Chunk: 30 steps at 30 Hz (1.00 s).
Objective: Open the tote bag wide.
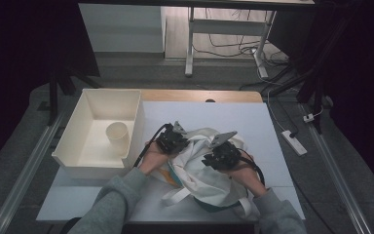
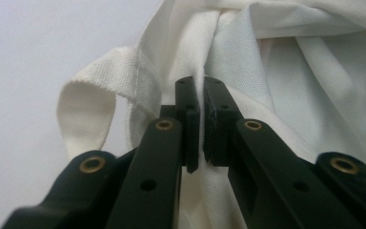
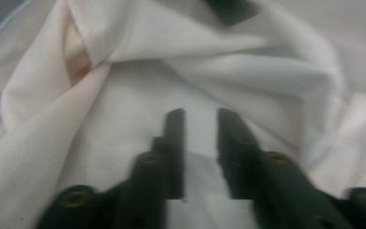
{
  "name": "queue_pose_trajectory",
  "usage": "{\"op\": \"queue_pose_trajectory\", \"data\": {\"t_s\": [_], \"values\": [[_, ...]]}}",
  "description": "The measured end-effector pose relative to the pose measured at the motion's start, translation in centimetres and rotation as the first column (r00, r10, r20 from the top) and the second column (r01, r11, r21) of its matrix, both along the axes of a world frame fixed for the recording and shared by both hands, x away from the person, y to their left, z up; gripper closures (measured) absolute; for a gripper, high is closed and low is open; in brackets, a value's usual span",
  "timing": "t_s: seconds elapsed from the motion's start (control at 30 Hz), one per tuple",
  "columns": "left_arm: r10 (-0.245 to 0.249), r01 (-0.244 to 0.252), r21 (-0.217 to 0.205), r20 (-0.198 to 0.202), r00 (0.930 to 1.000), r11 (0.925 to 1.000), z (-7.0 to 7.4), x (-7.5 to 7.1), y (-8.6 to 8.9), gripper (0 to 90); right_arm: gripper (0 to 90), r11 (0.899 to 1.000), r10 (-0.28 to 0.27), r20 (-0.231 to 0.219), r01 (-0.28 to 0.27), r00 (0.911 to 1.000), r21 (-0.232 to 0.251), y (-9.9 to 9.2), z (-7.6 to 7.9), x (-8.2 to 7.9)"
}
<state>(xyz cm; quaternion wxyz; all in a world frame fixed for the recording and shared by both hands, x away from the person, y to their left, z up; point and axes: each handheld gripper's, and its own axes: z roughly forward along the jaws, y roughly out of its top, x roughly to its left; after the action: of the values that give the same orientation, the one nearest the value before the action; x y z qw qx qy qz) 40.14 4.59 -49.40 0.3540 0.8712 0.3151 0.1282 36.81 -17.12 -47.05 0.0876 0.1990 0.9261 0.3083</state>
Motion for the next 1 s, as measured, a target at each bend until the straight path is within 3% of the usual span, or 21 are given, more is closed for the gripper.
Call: {"op": "queue_pose_trajectory", "data": {"t_s": [0.07,0.13,0.2,0.3,0.37,0.53,0.7,1.0], "values": [[0.0,0.0,0.002,-0.001,1.0,1.0,0.0,0.0,0.0,84.6,89.5,0.999,-0.002,0.002,0.002,1.0,-0.038,0.7,-0.6,0.3],[0.0,0.0,0.004,-0.001,1.0,1.0,-0.1,0.0,0.0,84.6,90.0,0.999,0.007,-0.005,-0.007,1.0,-0.054,1.4,-1.1,0.7],[0.001,-0.001,0.006,-0.003,1.0,1.0,-0.1,0.0,-0.1,84.7,90.0,0.994,0.01,-0.004,-0.01,0.9999,-0.105,2.0,-1.5,0.9],[0.002,-0.002,0.01,-0.005,1.0,0.9999,-0.1,0.0,-0.1,84.9,90.0,0.989,0.001,-0.062,-0.01,0.9981,-0.146,2.0,-2.1,1.3],[0.005,-0.005,0.016,-0.006,1.0,0.9999,-0.1,0.0,-0.1,85.0,90.0,0.989,-0.006,-0.101,-0.009,0.9949,-0.15,1.7,-2.3,1.3],[0.007,-0.006,0.024,-0.013,0.9999,0.9997,-0.2,0.0,-0.1,85.1,90.0,0.986,-0.022,-0.143,-0.003,0.9895,-0.166,0.7,-2.7,0.6],[0.01,-0.01,0.021,-0.02,0.9997,0.9997,-0.2,0.0,0.1,85.1,90.0,0.987,-0.066,-0.138,0.045,0.9882,-0.156,-0.3,-2.9,-0.4],[0.006,-0.006,0.023,-0.024,0.9997,0.9997,-0.3,0.0,0.0,85.2,90.0,0.99,-0.083,-0.118,0.069,0.9895,-0.125,-1.4,-3.3,-1.7]]}}
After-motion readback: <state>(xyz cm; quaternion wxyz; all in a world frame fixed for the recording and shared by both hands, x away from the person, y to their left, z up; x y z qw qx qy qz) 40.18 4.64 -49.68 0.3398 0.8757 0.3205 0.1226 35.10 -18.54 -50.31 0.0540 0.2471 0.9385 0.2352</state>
